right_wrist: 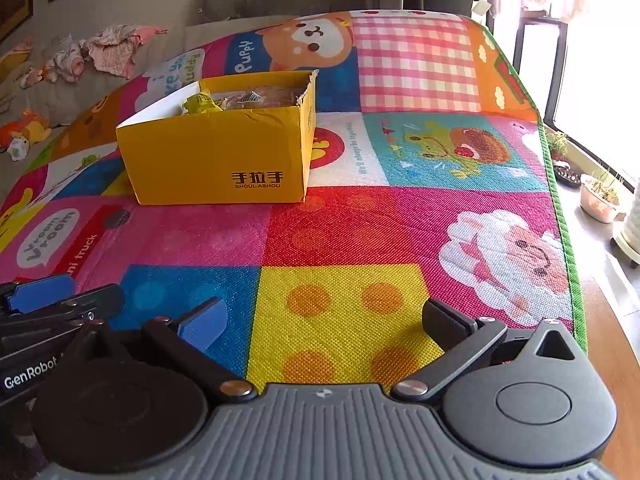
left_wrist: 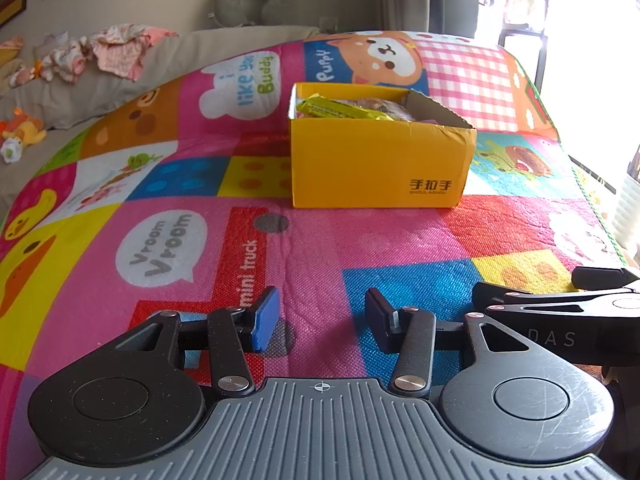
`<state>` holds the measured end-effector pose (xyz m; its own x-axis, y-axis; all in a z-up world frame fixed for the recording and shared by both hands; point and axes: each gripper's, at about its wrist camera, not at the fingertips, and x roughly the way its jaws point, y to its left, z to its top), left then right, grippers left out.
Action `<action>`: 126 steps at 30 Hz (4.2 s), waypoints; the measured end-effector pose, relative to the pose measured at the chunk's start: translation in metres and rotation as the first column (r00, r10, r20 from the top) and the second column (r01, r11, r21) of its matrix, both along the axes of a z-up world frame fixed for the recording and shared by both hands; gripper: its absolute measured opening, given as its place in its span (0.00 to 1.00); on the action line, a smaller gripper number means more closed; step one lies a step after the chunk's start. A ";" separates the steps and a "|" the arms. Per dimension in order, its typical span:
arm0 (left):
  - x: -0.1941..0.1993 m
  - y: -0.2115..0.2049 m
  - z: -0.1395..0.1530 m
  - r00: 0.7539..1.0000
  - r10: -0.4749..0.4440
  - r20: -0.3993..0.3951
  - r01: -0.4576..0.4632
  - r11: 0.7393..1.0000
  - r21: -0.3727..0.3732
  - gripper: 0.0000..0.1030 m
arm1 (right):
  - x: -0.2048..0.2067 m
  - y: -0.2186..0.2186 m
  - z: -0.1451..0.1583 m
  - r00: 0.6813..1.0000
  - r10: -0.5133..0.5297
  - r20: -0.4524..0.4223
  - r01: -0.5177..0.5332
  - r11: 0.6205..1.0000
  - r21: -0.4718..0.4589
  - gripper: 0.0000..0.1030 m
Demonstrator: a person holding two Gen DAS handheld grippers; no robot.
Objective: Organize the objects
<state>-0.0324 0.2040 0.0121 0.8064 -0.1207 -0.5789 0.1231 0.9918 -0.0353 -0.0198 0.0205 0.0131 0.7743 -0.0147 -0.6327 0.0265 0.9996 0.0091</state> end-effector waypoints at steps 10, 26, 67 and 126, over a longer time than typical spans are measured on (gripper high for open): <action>-0.001 -0.002 0.000 1.000 0.000 0.000 0.000 1.000 -0.003 0.50 | -0.003 -0.006 0.001 0.998 0.057 0.002 -0.057 0.998 0.004 1.00; 0.000 0.000 0.000 1.000 0.000 -0.001 0.000 1.000 0.002 0.50 | 0.002 -0.004 0.000 0.999 0.049 0.000 -0.049 0.999 -0.001 1.00; 0.000 0.001 0.000 1.000 0.000 -0.001 0.000 1.000 -0.003 0.50 | 0.001 -0.001 0.001 0.999 0.047 -0.001 -0.047 0.999 -0.002 1.00; 0.000 0.001 0.000 1.000 0.000 -0.001 0.000 1.000 0.001 0.50 | -0.001 0.000 0.000 0.999 0.046 0.000 -0.046 0.999 -0.002 1.00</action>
